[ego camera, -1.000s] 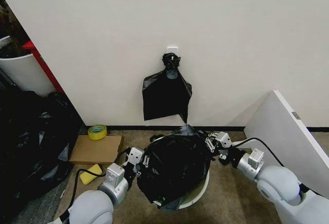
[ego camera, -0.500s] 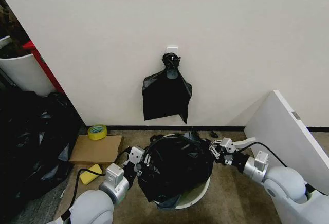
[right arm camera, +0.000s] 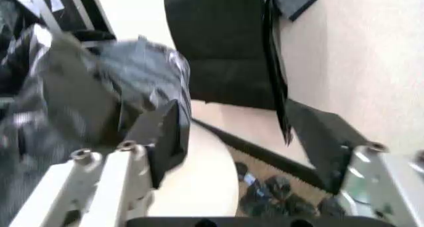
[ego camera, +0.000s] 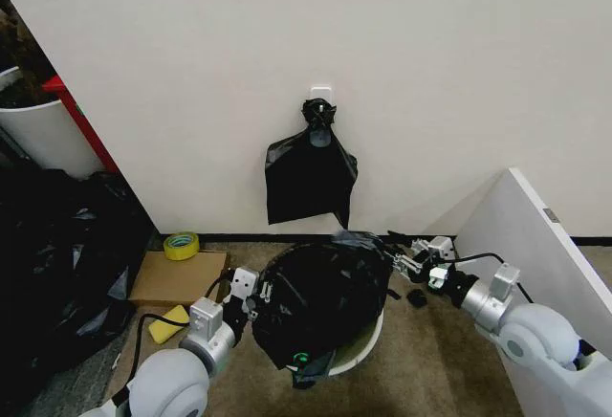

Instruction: Place the garbage bag over the trash bin.

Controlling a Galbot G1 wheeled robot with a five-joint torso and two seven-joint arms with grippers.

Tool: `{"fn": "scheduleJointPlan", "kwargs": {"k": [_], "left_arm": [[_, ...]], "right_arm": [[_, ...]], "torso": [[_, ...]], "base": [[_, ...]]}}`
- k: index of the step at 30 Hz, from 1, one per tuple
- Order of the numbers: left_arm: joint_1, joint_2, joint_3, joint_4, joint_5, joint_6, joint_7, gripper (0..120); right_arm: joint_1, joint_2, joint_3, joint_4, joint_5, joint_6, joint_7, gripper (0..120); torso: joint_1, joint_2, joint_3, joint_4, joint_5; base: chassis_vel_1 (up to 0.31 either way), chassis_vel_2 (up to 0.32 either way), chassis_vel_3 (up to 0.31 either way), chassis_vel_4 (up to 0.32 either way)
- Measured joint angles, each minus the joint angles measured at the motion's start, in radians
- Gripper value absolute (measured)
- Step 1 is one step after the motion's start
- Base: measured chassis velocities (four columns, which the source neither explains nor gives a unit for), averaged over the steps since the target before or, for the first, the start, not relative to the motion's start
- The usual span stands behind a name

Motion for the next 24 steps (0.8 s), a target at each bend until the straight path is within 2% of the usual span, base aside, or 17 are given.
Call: {"fn": "scheduleJointPlan", "kwargs": {"k": [3, 5, 10, 13, 16, 17, 19, 24], "left_arm": [[-0.002, -0.003, -0.001, -0.001, -0.003, 0.001, -0.004, 0], [-0.003, -0.008, -0.002, 0.006, -0.005, 0.0, -0.016, 0], [0.006, -0.029, -0.003, 0.018, -0.062, 0.0, -0.066, 0], [0.005, -0.065, -0.008, 0.025, -0.204, 0.004, -0.14, 0], [0.004, -0.078, -0.012, 0.025, -0.263, 0.006, -0.165, 0], [0.0, -0.083, -0.014, 0.027, -0.298, 0.006, -0.179, 0], [-0.019, -0.088, -0.017, 0.047, -0.381, 0.006, -0.215, 0], [-0.037, -0.096, -0.024, 0.084, -0.433, 0.002, -0.244, 0]], "right_arm": [[0.002, 0.004, 0.008, -0.007, 0.018, -0.001, 0.003, 74], [-0.001, 0.017, 0.041, 0.01, 0.084, -0.01, 0.031, 86], [-0.032, 0.04, 0.101, 0.099, 0.187, -0.041, 0.137, 98], [-0.089, 0.068, 0.116, 0.212, 0.209, -0.061, 0.222, 100], [-0.117, 0.079, 0.11, 0.256, 0.193, -0.065, 0.239, 100], [-0.147, 0.088, 0.11, 0.289, 0.179, -0.065, 0.244, 100], [-0.249, 0.115, 0.123, 0.357, 0.141, -0.061, 0.241, 100], [-0.392, 0.155, 0.136, 0.42, 0.107, -0.058, 0.203, 100]], "torso": [[0.0, 0.0, 0.0, -0.0001, 0.0001], [0.0, 0.0, 0.0, 0.0, 0.0001], [0.0, 0.0, 0.0, 0.0, 0.0], [0.0, 0.0, 0.0, 0.0, -0.0001], [0.0, 0.0, 0.0, 0.0, -0.0001], [0.0, 0.0, 0.0, 0.0005, -0.0001], [0.0, 0.0, 0.0, -0.0002, -0.0002], [0.0, 0.0, 0.0, -0.0004, -0.0003]], "base": [[0.0, 0.0, 0.0, 0.0], [0.0, 0.0, 0.0, 0.0], [0.0, 0.0, 0.0, 0.0], [0.0, 0.0, 0.0, 0.0], [0.0, 0.0, 0.0, 0.0], [0.0, 0.0, 0.0, 0.0], [0.0, 0.0, 0.0, 0.0], [0.0, 0.0, 0.0, 0.0]]}}
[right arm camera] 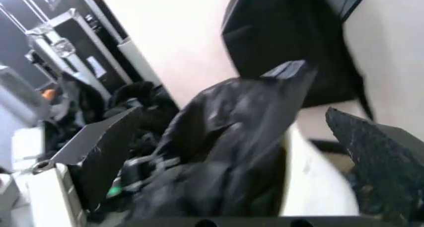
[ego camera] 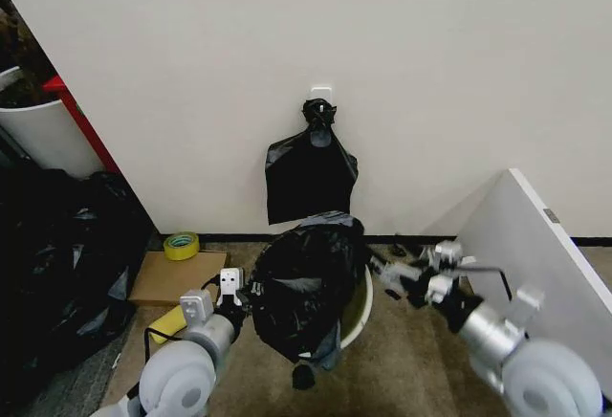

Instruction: Place the garbage bag over the trash bin.

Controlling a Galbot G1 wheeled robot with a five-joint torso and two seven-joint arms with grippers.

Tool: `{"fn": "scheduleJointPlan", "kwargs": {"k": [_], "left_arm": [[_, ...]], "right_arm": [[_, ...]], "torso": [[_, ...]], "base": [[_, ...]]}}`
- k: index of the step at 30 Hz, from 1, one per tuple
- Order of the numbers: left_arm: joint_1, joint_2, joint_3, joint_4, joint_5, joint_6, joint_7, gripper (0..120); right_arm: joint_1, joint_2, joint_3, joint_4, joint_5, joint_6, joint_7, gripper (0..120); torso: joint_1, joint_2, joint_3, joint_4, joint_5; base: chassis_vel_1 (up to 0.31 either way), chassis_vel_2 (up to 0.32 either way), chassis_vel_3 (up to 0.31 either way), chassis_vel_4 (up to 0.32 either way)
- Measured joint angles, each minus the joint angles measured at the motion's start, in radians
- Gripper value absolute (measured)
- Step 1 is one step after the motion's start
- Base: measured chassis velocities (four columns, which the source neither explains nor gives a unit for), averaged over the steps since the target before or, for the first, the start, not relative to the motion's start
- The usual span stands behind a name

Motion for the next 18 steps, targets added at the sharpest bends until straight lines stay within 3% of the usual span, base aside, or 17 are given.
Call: {"fn": "scheduleJointPlan", "kwargs": {"k": [6, 18], "left_arm": [[0.003, -0.009, -0.006, 0.004, -0.014, -0.009, -0.015, 0], [0.025, -0.018, 0.003, -0.05, 0.008, -0.002, -0.004, 0]], "right_arm": [[-0.072, 0.05, -0.041, 0.017, -0.059, 0.007, -0.042, 100], [-0.031, 0.109, -0.16, -0.013, -0.104, -0.009, -0.033, 99]], "torso": [[0.0, 0.0, 0.0, 0.0003, 0.0], [0.0, 0.0, 0.0, 0.0004, 0.0003]], "base": [[0.0, 0.0, 0.0, 0.0], [0.0, 0.0, 0.0, 0.0]]}}
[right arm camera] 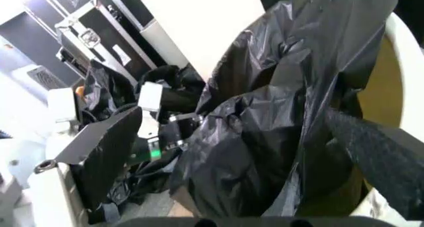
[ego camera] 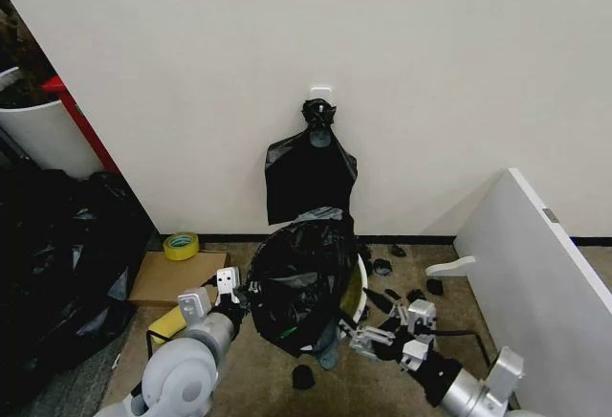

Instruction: Place the garbage bag over the trash bin.

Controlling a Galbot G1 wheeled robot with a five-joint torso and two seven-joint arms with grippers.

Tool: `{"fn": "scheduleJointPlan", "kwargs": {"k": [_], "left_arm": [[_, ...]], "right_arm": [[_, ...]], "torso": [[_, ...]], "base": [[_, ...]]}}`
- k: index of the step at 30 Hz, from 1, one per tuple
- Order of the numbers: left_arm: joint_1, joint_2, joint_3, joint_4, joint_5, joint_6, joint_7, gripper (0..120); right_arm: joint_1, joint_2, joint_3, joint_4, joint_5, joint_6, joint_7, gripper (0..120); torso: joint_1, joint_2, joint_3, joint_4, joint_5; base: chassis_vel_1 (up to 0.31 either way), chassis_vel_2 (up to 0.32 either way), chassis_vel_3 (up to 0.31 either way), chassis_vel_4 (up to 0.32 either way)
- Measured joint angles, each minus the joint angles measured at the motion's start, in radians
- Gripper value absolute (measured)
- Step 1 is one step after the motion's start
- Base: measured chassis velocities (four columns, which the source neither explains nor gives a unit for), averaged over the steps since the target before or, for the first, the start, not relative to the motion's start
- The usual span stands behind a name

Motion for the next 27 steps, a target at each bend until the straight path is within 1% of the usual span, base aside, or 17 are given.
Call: {"fn": "scheduleJointPlan", "kwargs": {"k": [7, 8, 10, 13, 17, 19, 21, 22, 23, 24, 25, 27], "left_arm": [[0.007, 0.003, 0.0, -0.02, 0.004, 0.005, 0.008, 0], [0.007, 0.003, 0.0, -0.025, 0.005, 0.006, 0.009, 0], [0.005, 0.003, 0.001, -0.028, 0.006, 0.012, 0.009, 0], [0.003, 0.003, 0.002, -0.028, 0.007, 0.014, 0.008, 0], [0.004, 0.005, 0.004, -0.03, 0.009, 0.014, 0.009, 0], [0.007, 0.006, 0.005, -0.031, 0.01, 0.014, 0.01, 0], [0.007, 0.006, 0.005, -0.031, 0.01, 0.014, 0.01, 0], [0.007, 0.006, 0.005, -0.031, 0.01, 0.013, 0.011, 0], [0.007, 0.006, 0.005, -0.031, 0.01, 0.013, 0.011, 0], [0.007, 0.006, 0.005, -0.031, 0.01, 0.013, 0.012, 0], [0.006, 0.006, 0.006, -0.032, 0.01, 0.013, 0.012, 0], [0.005, 0.007, 0.006, -0.032, 0.01, 0.013, 0.013, 0]], "right_arm": [[0.024, 0.006, -0.02, -0.024, 0.009, -0.008, 0.024, 97], [0.026, 0.007, -0.02, -0.029, 0.009, -0.008, 0.027, 93], [0.027, 0.006, -0.017, -0.03, 0.009, -0.009, 0.031, 88], [0.028, 0.004, -0.013, -0.032, 0.01, -0.009, 0.034, 87], [0.029, -0.004, -0.007, -0.034, 0.029, -0.01, 0.042, 75], [0.028, -0.008, -0.003, -0.033, 0.039, -0.01, 0.043, 66], [0.028, -0.008, -0.002, -0.033, 0.041, -0.01, 0.043, 64], [0.029, -0.011, 0.0, -0.033, 0.05, -0.01, 0.045, 57], [0.029, -0.012, 0.0, -0.033, 0.053, -0.01, 0.045, 54], [0.03, -0.013, 0.0, -0.033, 0.056, -0.01, 0.046, 49], [0.031, -0.014, 0.001, -0.033, 0.057, -0.01, 0.046, 47], [0.034, -0.016, 0.001, -0.031, 0.064, -0.011, 0.047, 36]], "torso": [[0.0, 0.0, 0.0, 0.0, 0.0], [0.0, 0.0, 0.0, 0.0, 0.0], [0.0, 0.0, 0.0, 0.0, 0.0], [0.0, 0.0, 0.0, -0.0001, 0.0], [0.0, 0.0, 0.0, -0.0001, 0.0], [0.0, 0.0, 0.0, -0.0001, 0.0], [0.0, 0.0, 0.0, 0.0, 0.0], [0.0, 0.0, 0.0, -0.0001, 0.0], [0.0, 0.0, 0.0, -0.0001, 0.0], [0.0, 0.0, 0.0, -0.0001, 0.0], [0.0, 0.0, 0.0, -0.0001, 0.0], [0.0, 0.0, 0.0, -0.0001, 0.0001]], "base": [[0.0, 0.0, 0.0, 0.0], [0.0, 0.0, 0.0, 0.0], [0.0, 0.0, 0.0, 0.0], [0.0, 0.0, 0.0, 0.0], [0.0, 0.0, 0.0, 0.0], [0.0, 0.0, 0.0, 0.0], [0.0, 0.0, 0.0, 0.0], [0.0, 0.0, 0.0, 0.0], [0.0, 0.0, 0.0, 0.0], [0.0, 0.0, 0.0, 0.0], [0.0, 0.0, 0.0, 0.0], [0.0, 0.0, 0.0, 0.0]]}}
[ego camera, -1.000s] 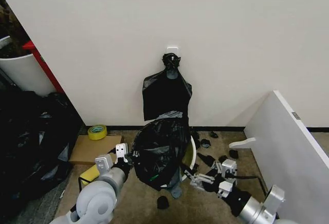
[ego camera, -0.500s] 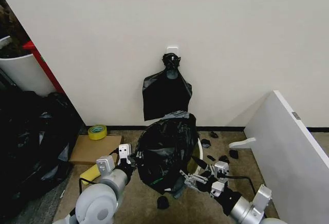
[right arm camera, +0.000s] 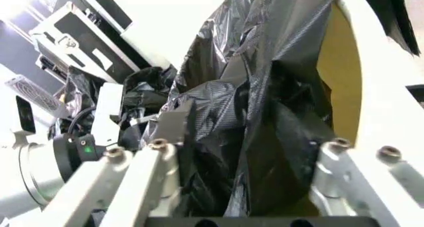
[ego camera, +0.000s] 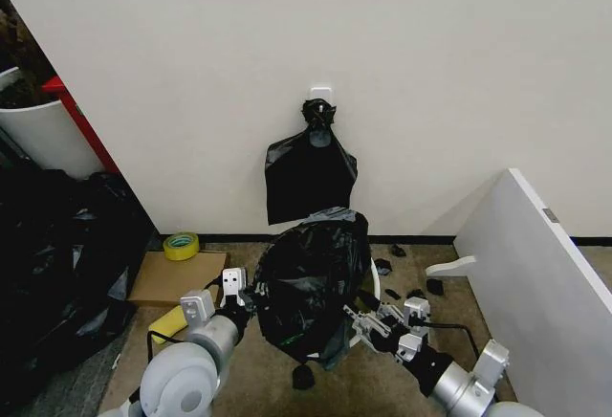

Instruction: Place the garbage bag over the trash bin.

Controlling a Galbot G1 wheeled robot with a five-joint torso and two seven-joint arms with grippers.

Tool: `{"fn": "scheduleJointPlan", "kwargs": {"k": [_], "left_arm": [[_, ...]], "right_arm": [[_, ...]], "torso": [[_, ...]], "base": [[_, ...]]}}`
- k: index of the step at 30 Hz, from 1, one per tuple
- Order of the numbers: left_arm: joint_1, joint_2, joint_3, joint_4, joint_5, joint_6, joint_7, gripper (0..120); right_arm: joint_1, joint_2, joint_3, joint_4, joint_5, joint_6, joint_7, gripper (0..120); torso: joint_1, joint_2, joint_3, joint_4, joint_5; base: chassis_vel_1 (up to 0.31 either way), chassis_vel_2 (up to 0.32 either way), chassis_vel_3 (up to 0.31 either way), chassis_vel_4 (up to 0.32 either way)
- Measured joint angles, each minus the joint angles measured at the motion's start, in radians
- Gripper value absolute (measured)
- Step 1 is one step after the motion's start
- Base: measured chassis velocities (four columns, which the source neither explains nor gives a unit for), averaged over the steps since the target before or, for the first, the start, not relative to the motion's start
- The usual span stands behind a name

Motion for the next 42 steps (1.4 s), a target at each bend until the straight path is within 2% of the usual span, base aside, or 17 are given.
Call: {"fn": "scheduleJointPlan", "kwargs": {"k": [2, 7, 9, 11, 18, 28, 34, 42], "left_arm": [[0.0, 0.0, 0.0, 0.0, 0.0, 0.0, 0.0, 0], [-0.001, -0.001, 0.001, 0.0, 0.0, 0.0, 0.001, 0], [-0.001, -0.001, 0.001, 0.0, 0.0, 0.0, 0.001, 0], [0.0, -0.001, 0.001, 0.0, 0.0, -0.001, 0.001, 0], [0.002, -0.001, -0.003, 0.0, 0.0, -0.001, 0.001, 0], [-0.003, 0.002, -0.012, 0.007, -0.023, -0.006, -0.001, 0], [-0.001, 0.006, -0.024, 0.015, -0.049, -0.013, -0.004, 0], [-0.007, 0.004, -0.024, 0.011, -0.09, -0.014, -0.011, 0]], "right_arm": [[0.0, 0.0, 0.0, 0.0, 0.001, 0.0, 0.0, 34], [-0.003, -0.002, 0.006, 0.002, 0.005, 0.001, 0.0, 11], [-0.004, -0.002, 0.007, 0.002, 0.005, 0.001, 0.0, 9], [-0.007, -0.002, 0.01, 0.002, 0.005, 0.003, 0.0, 0], [-0.022, 0.002, 0.025, 0.001, 0.002, 0.008, 0.002, 0], [-0.067, -0.012, 0.094, 0.023, 0.004, 0.015, 0.029, 0], [-0.118, -0.017, 0.172, 0.023, 0.027, 0.033, 0.022, 0], [-0.131, -0.024, 0.206, -0.012, 0.03, 0.034, 0.035, 0]], "torso": [[0.0, 0.0, 0.0, 0.0, 0.0], [0.0, 0.0, 0.0, 0.0, 0.0], [0.0, 0.0, 0.0, 0.0, 0.0], [0.0, 0.0, 0.0, 0.0, 0.0], [0.0, 0.0, 0.0, 0.0, 0.0], [0.0, 0.0, 0.0, 0.0, 0.0], [0.0, 0.0, 0.0, 0.0, 0.0], [0.0, 0.0, 0.0, 0.0, 0.0]], "base": [[0.0, 0.0, 0.0, 0.0], [0.0, 0.0, 0.0, 0.0], [0.0, 0.0, 0.0, 0.0], [0.0, 0.0, 0.0, 0.0], [0.0, 0.0, 0.0, 0.0], [0.0, 0.0, 0.0, 0.0], [0.0, 0.0, 0.0, 0.0], [0.0, 0.0, 0.0, 0.0]]}}
